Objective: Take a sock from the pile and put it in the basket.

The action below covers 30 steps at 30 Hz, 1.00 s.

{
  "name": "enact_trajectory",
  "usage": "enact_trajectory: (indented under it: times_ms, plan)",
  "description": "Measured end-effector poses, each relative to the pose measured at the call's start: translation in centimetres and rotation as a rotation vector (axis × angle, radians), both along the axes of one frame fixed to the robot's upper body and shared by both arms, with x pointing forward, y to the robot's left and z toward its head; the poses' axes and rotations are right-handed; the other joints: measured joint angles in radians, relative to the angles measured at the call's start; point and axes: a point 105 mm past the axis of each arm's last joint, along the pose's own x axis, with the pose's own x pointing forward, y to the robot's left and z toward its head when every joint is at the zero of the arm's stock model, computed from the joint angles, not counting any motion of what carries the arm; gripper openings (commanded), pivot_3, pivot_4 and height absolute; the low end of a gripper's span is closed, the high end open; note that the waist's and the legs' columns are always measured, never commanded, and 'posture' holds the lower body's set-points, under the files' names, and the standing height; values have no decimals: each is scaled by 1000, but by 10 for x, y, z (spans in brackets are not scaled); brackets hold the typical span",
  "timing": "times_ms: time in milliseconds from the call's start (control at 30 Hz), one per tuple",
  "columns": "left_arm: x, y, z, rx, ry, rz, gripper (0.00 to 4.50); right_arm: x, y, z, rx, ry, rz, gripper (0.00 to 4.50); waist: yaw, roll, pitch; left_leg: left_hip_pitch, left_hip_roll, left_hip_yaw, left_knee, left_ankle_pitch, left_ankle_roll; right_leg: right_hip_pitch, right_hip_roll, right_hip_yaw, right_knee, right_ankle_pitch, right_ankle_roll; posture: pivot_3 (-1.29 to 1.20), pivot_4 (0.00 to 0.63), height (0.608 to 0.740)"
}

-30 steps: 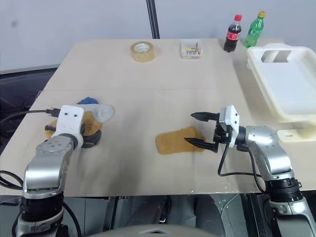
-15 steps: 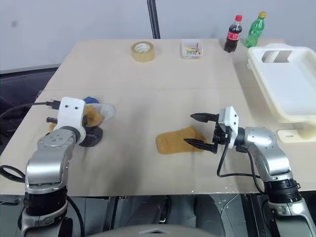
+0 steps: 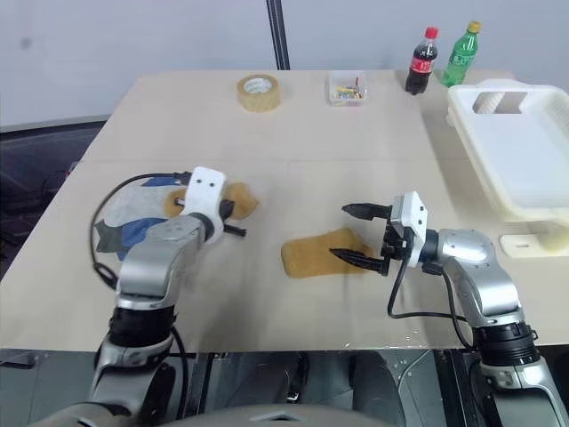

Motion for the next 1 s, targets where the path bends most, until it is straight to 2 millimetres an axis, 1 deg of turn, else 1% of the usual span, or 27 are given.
enact_trajectory:
  times_ms: [33,67,100,133,167,200,233,267,300,433,467,500,567,600,633,667,733,767,833,900,1000]
  plan:
    - [3,-6,2,-19,-5,-16,38,0,1,0,1,-1,3,4365,0,0,0,-1,0,0,1,0,0,0,0,0,0,0,0,0,150,739]
    - [9,-20,4,-72,-6,-44,38,0,1,0,1,-2,2,4365,-1,0,0,-1,0,0,2,0,0,0,0,0,0,0,0,0,150,739]
    - [16,-36,7,-165,-1,-64,38,1,1,0,-6,-4,-6,4365,0,0,0,-1,0,0,2,0,0,0,0,-1,0,0,0,0,150,739]
    - [17,-41,7,-180,1,-74,38,1,1,0,-7,-5,-6,4365,-1,0,0,-1,0,-1,3,0,0,0,0,-1,0,0,0,0,150,739]
    - [18,-51,7,-227,11,-95,38,2,1,0,-12,-7,-12,4365,-1,0,0,-1,0,0,3,0,0,0,0,-1,0,0,0,0,150,739]
    - [21,-66,6,-294,32,-121,38,4,0,-1,-21,-9,-32,4365,-2,0,0,-2,0,0,3,0,0,0,0,-1,0,0,0,0,150,739]
    - [22,-78,6,-335,50,-147,38,6,-1,-2,-27,-10,-48,4365,-2,0,0,-2,0,0,3,0,0,-1,0,0,1,0,0,0,150,739]
    - [22,-85,5,-355,60,-163,38,8,-2,-3,-30,-10,-60,4365,-3,0,0,-2,0,0,3,0,0,-1,0,0,1,0,0,0,150,739]
    - [21,-99,4,-391,81,-191,38,11,-3,-4,-36,-9,-84,4365,-3,0,0,-2,0,0,3,0,0,-1,1,0,1,0,0,0,150,739]
    - [15,-132,2,-475,125,-257,38,23,-10,-7,-55,-9,-168,4365,-3,0,0,-2,0,1,3,0,0,-2,1,1,2,0,0,0,150,739]
    - [14,-136,3,-492,129,-268,38,27,-12,-7,-61,-6,-197,4365,-4,0,0,-2,0,1,3,0,0,-2,1,2,3,0,0,0,150,739]
    - [13,-137,3,-498,128,-272,585,30,-15,-7,-65,-4,-215,4365,-5,0,0,-2,0,2,3,0,0,-3,1,3,4,0,0,0,150,739]
    - [14,-137,6,-499,108,-273,1197,39,-26,-9,-93,21,-286,4365,-4,0,0,-2,0,2,3,0,0,-3,1,3,5,0,0,0,150,739]
    - [14,-137,5,-504,107,-273,1794,45,-32,-9,-105,34,-331,4365,-3,0,0,-1,0,3,4,0,0,-3,1,3,5,0,0,0,150,739]
    - [14,-137,5,-506,108,-274,2075,47,-34,-9,-108,36,-344,4365,-3,0,0,-1,0,3,4,0,0,-3,1,3,5,0,0,0,150,739]
    - [13,-137,3,-513,114,-274,2703,55,-40,-10,-124,83,-395,4365,-3,0,0,-1,0,3,4,0,0,-3,1,4,6,0,0,0,150,739]
    - [12,-138,2,-518,117,-276,3212,59,-45,-10,-134,113,-429,4365,-2,0,0,-2,0,3,4,0,0,-3,1,4,6,0,0,0,150,739]
    - [9,-138,3,-536,110,-287,3602,70,-50,-12,-144,182,-491,4365,-4,0,0,-2,0,4,4,0,0,-5,1,5,6,0,0,0,150,739]
    - [6,-140,5,-553,106,-305,3602,73,-50,-10,-145,206,-508,4365,-3,0,0,-3,0,4,4,0,0,-6,1,5,7,0,0,0,150,739]
    - [2,-141,9,-577,92,-342,3602,77,-45,-9,-140,241,-505,4365,-4,0,0,-5,0,4,4,0,0,-8,2,5,8,0,0,0,150,739]
    - [0,-133,21,-541,21,-392,3602,82,-28,-9,-129,303,-472,4365,-9,0,0,-6,0,6,4,0,0,-10,2,7,9,0,0,0,150,739]
